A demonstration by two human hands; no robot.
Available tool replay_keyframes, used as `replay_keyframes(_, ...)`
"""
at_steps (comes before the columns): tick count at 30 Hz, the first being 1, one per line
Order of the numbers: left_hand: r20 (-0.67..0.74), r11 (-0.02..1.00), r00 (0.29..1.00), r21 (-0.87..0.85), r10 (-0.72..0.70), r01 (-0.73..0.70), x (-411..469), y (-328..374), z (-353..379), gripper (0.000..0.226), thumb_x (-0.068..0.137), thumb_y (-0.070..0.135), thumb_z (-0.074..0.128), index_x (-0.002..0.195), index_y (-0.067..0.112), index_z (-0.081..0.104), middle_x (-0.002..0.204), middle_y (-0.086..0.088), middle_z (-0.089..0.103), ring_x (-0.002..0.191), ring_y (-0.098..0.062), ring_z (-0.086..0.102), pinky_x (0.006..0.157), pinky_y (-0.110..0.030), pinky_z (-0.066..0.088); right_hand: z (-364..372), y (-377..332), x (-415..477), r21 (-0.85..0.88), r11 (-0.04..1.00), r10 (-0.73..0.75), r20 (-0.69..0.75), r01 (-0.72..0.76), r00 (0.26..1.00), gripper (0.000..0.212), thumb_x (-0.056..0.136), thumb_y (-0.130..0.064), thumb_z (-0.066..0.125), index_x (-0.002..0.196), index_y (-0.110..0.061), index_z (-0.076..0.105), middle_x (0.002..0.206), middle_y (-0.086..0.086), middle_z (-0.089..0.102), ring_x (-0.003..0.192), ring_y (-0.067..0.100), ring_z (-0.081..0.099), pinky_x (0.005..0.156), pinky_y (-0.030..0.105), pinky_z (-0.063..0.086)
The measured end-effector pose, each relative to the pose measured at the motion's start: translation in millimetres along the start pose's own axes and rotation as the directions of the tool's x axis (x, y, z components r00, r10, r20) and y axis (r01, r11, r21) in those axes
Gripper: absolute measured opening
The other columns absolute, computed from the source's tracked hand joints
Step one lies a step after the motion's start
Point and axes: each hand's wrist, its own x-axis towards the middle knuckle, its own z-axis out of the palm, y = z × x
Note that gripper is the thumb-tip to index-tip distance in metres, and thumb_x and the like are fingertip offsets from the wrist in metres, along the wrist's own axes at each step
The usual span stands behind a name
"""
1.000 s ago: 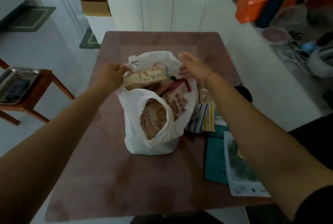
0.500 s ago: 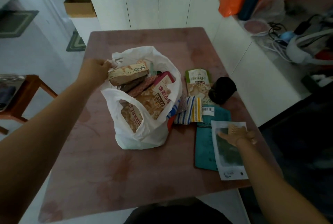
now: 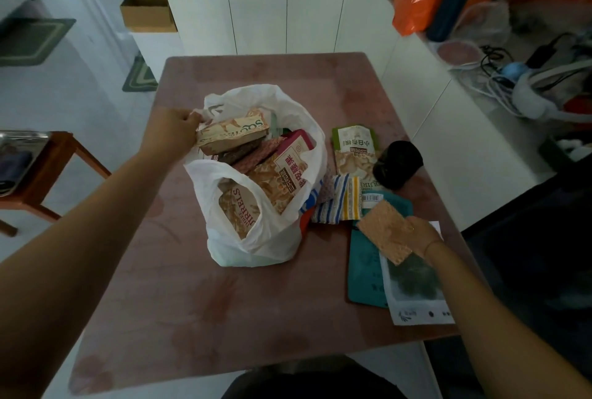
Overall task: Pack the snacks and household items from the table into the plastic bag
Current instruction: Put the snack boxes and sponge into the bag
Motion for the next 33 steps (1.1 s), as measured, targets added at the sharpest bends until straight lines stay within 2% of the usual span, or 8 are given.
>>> replay_keyframes(4, 0.014, 1.000, 1.000, 0.005, -0.025, 0.025, -0.1, -0.7, -0.3, 0.034, 0.097, 0.023, 0.041, 0.112, 0.006, 0.065, 0.089, -0.015, 0.061, 0.077, -0.027, 0.053, 0.071, -0.036, 0.042, -1.8, -41.4, 2.3, 0.512, 0.858, -0.038, -0.013, 0.039, 0.999, 0.041, 0.092, -0.024, 0.060, 0.125, 0.000, 0.055, 0.116, 0.009, 0.059, 0.101, 0.021, 0.056, 0.089, 0.032, 0.047)
replay_keyframes(7, 0.016, 1.000, 0.999, 0.010, -0.028, 0.028, -0.4, -0.2, -0.2, 0.034, 0.096, 0.024, 0.041, 0.112, 0.005, 0.065, 0.090, -0.016, 0.062, 0.078, -0.028, 0.053, 0.071, -0.036, 0.042, 12.1, -78.5, 7.2, 0.636, 0.772, 0.038, -0.038, -0.005, 0.999, 0.036, 0.089, -0.021, 0.062, 0.120, -0.004, 0.059, 0.113, 0.010, 0.061, 0.097, 0.023, 0.059, 0.078, 0.031, 0.053)
replay_keyframes(11, 0.027, 1.000, 0.999, 0.002, -0.030, 0.030, 0.5, -2.2, -0.6, 0.034, 0.097, 0.023, 0.040, 0.114, 0.006, 0.065, 0.091, -0.016, 0.063, 0.076, -0.027, 0.053, 0.069, -0.035, 0.042, 30.7, -97.1, 26.3, 0.576, 0.809, 0.219, -0.104, -0.121, 0.970, 0.024, 0.075, -0.020, 0.068, 0.093, -0.004, 0.062, 0.113, 0.018, 0.066, 0.097, 0.035, 0.065, 0.085, 0.048, 0.056)
replay_keyframes(16, 0.019, 0.999, 0.999, -0.019, -0.031, 0.032, 4.3, -5.6, -1.9, 0.033, 0.096, 0.021, 0.041, 0.113, 0.005, 0.065, 0.101, -0.021, 0.067, 0.075, -0.027, 0.053, 0.067, -0.032, 0.039, 32.2, -103.3, 31.4, 0.544, 0.821, 0.159, 0.068, -0.170, 0.985, 0.024, 0.089, -0.011, 0.057, 0.113, -0.006, 0.055, 0.113, 0.017, 0.059, 0.082, 0.028, 0.058, 0.063, 0.037, 0.053)
replay_keyframes(18, 0.018, 1.000, 1.000, -0.012, -0.021, 0.021, 4.6, -4.9, -1.1, 0.033, 0.096, 0.021, 0.041, 0.113, 0.005, 0.065, 0.101, -0.022, 0.066, 0.076, -0.027, 0.053, 0.067, -0.032, 0.039, 29.4, -99.5, 42.2, 0.497, 0.857, 0.181, -0.050, -0.132, 0.982, 0.029, 0.088, -0.010, 0.054, 0.116, 0.001, 0.054, 0.121, 0.021, 0.058, 0.100, 0.035, 0.058, 0.075, 0.041, 0.053)
replay_keyframes(25, 0.004, 0.999, 0.999, 0.020, -0.040, 0.039, 8.0, -5.2, -0.2, 0.034, 0.097, 0.024, 0.041, 0.114, 0.007, 0.065, 0.092, -0.017, 0.065, 0.075, -0.027, 0.055, 0.067, -0.034, 0.041, 50.5, -107.0, 43.4, 0.552, 0.806, 0.127, 0.189, -0.212, 0.974, 0.039, 0.079, -0.023, 0.075, 0.111, -0.009, 0.057, 0.110, 0.015, 0.063, 0.095, 0.029, 0.062, 0.063, 0.036, 0.056)
replay_keyframes(29, -0.001, 0.998, 0.999, 0.049, -0.033, 0.033, 9.9, -7.4, -1.0, 0.035, 0.097, 0.023, 0.040, 0.113, 0.004, 0.065, 0.101, -0.022, 0.068, 0.076, -0.029, 0.057, 0.065, -0.032, 0.043, 34.9, -97.6, 49.6, 0.645, 0.710, 0.161, 0.242, -0.283, 0.957, 0.010, 0.086, -0.011, 0.064, 0.092, -0.009, 0.057, 0.095, 0.012, 0.062, 0.072, 0.020, 0.057, 0.055, 0.034, 0.053)
replay_keyframes(33, -0.007, 0.999, 0.999, 0.019, -0.048, 0.048, 11.8, -6.5, -1.1, 0.033, 0.096, 0.022, 0.042, 0.112, 0.006, 0.066, 0.098, -0.022, 0.068, 0.074, -0.028, 0.055, 0.063, -0.032, 0.041, 18.8, -83.9, 55.9, 0.701, 0.642, 0.139, 0.292, -0.311, 0.946, 0.014, 0.087, -0.017, 0.063, 0.099, -0.013, 0.057, 0.089, 0.006, 0.061, 0.077, 0.018, 0.057, 0.061, 0.035, 0.050)
